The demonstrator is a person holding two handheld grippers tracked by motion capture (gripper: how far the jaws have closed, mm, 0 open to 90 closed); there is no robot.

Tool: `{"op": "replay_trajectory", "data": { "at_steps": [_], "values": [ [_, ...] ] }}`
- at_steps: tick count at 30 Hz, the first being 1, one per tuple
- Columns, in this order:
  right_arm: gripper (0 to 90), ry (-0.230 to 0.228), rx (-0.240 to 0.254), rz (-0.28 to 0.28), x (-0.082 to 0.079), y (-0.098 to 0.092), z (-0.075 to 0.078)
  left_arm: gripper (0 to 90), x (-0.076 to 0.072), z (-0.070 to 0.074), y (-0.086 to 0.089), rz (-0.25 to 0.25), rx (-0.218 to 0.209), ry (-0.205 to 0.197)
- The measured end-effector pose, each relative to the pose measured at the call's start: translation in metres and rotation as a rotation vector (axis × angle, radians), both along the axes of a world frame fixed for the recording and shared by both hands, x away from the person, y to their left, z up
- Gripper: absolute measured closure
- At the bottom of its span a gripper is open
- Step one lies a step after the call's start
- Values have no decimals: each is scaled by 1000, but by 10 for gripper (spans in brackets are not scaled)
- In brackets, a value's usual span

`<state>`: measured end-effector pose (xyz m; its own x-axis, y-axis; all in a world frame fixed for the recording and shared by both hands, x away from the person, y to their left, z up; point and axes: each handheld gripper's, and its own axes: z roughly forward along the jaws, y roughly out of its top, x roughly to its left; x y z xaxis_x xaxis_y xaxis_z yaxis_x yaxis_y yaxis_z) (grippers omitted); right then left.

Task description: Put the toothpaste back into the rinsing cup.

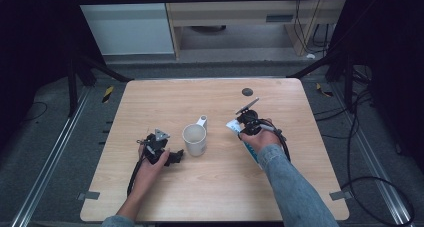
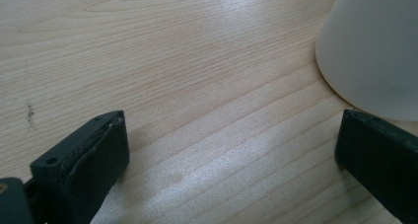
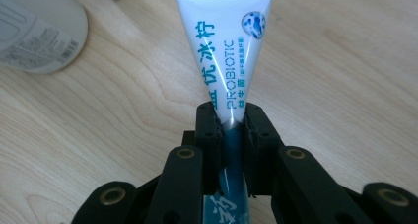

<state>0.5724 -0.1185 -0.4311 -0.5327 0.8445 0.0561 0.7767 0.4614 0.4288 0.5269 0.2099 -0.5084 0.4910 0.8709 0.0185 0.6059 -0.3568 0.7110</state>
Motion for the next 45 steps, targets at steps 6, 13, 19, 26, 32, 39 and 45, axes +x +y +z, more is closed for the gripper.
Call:
{"op": "replay_trajectory", "data": {
  "at_steps": [6, 13, 19, 26, 32, 39, 45],
  "values": [
    [790, -51, 36, -18, 1, -10, 16, 0, 0, 0, 0, -1, 0, 0],
    [790, -120, 65, -20, 3, -18, 30, 0, 0, 0, 0, -2, 0, -1],
    [791, -172, 90, -31, 2, -21, 39, 0, 0, 0, 0, -3, 1, -1],
    [791, -228, 99, -33, -3, -17, 44, 0, 0, 0, 0, -3, 1, -1],
    [791, -297, 102, -46, -6, -10, 48, 0, 1, 0, 0, -4, 2, -1],
    [791, -346, 130, -42, -10, 0, 52, 0, 1, 0, 0, -4, 3, -1],
    [791, -408, 160, -54, -14, 8, 56, 0, 1, 0, 0, -4, 2, -1]
  ]
}}
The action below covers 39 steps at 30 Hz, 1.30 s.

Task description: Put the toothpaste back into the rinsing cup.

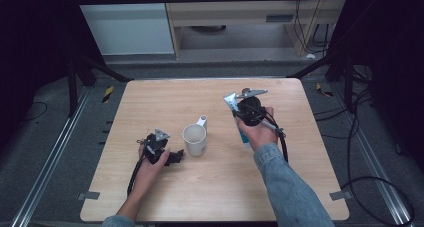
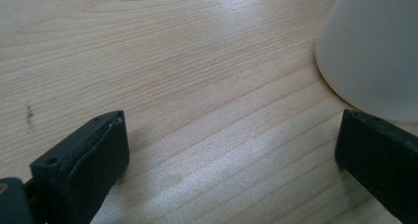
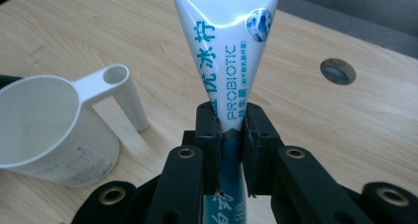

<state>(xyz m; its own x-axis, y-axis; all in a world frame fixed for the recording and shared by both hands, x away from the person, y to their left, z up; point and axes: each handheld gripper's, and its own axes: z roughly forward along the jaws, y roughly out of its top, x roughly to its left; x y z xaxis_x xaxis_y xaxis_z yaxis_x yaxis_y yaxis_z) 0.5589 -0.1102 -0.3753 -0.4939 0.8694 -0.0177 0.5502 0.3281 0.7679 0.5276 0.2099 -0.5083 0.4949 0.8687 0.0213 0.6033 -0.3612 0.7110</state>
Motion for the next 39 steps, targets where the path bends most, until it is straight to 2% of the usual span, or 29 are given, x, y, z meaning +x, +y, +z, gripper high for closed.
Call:
{"op": "replay_trajectory", "data": {
  "at_steps": [4, 10, 12, 13, 16, 24, 29, 39],
  "values": [
    [792, -51, 42, -3, -2, 7, 1, 0, 0, 0, 0, -1, 1, 0],
    [792, -83, 69, 0, -3, 13, 1, 0, 0, 0, 0, 1, -2, 0],
    [792, -111, 73, -7, -4, 16, 0, 0, 0, 0, 0, -2, 3, 1],
    [792, -111, 73, -7, -4, 16, 0, 0, 0, 0, 0, -2, 3, 1],
    [792, -147, 102, -25, -3, 19, -1, 0, 0, 0, 0, -3, 3, 1],
    [792, -173, 128, -40, -3, 23, 2, 0, 0, 0, 0, -3, 3, 1],
    [792, -189, 123, -43, -6, 26, 4, 0, 1, 0, 0, -1, -1, 0],
    [792, -219, 146, -38, -10, 29, 9, 0, 1, 0, -1, -1, -3, 0]
  ]
}}
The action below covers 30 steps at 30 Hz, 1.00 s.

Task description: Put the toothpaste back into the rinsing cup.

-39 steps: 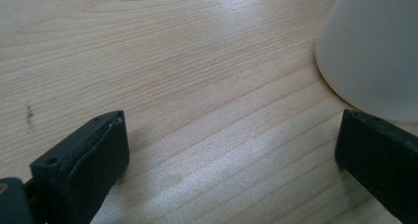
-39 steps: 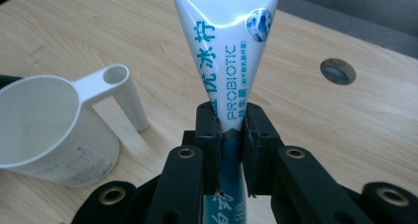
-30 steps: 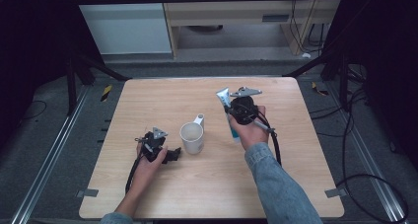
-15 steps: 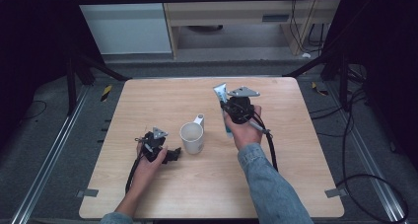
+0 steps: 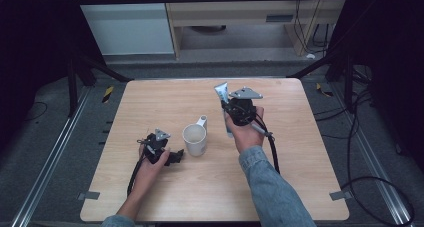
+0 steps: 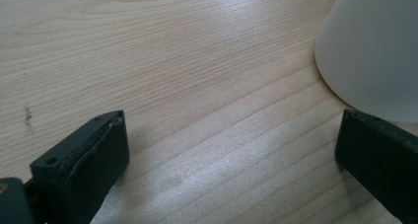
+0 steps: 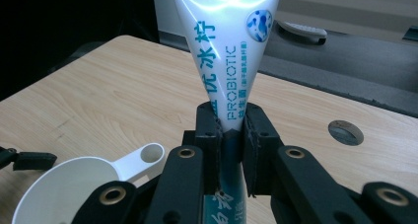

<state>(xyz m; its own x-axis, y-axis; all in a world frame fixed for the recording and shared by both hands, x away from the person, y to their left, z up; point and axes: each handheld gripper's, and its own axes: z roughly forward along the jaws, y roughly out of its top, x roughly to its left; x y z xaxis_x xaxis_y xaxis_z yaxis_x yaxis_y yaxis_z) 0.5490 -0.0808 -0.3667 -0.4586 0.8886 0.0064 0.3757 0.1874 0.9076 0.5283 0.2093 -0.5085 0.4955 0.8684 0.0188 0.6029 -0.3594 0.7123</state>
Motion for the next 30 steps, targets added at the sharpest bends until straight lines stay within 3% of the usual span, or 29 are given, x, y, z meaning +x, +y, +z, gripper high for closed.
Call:
{"op": "replay_trajectory", "data": {
  "at_steps": [9, 18, 30],
  "values": [
    [792, -53, 6, -31, -6, 8, 2, 0, 0, 0, 0, 0, 0, 0],
    [791, -98, 37, -22, -12, 17, 8, 0, 0, 0, 0, 2, -3, -2],
    [791, -118, 65, -13, -16, 25, 17, 0, 0, 0, 0, -1, -1, -3]
  ]
}}
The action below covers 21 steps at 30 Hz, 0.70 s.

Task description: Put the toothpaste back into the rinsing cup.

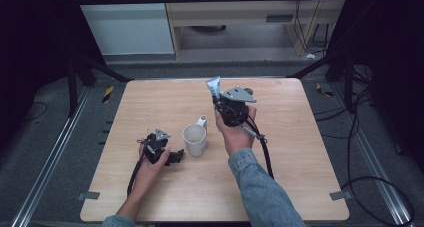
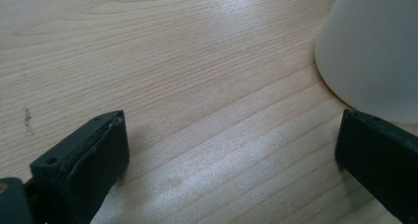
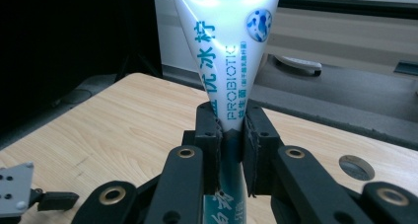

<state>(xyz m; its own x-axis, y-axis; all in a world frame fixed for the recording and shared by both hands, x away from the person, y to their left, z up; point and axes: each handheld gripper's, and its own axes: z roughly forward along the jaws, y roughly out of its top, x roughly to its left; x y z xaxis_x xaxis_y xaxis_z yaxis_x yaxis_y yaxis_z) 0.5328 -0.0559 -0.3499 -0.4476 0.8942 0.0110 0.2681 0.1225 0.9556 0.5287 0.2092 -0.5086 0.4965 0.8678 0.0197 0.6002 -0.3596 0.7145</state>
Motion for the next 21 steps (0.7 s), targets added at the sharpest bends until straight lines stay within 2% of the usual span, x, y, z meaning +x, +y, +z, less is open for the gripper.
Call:
{"op": "replay_trajectory", "data": {
  "at_steps": [11, 21],
  "values": [
    [791, -47, 5, 43, -9, 10, 17, 0, 0, 0, 0, 2, -2, -1],
    [791, -65, 13, 70, -11, 20, 26, 0, 0, 0, 0, 3, -3, -1]
  ]
}}
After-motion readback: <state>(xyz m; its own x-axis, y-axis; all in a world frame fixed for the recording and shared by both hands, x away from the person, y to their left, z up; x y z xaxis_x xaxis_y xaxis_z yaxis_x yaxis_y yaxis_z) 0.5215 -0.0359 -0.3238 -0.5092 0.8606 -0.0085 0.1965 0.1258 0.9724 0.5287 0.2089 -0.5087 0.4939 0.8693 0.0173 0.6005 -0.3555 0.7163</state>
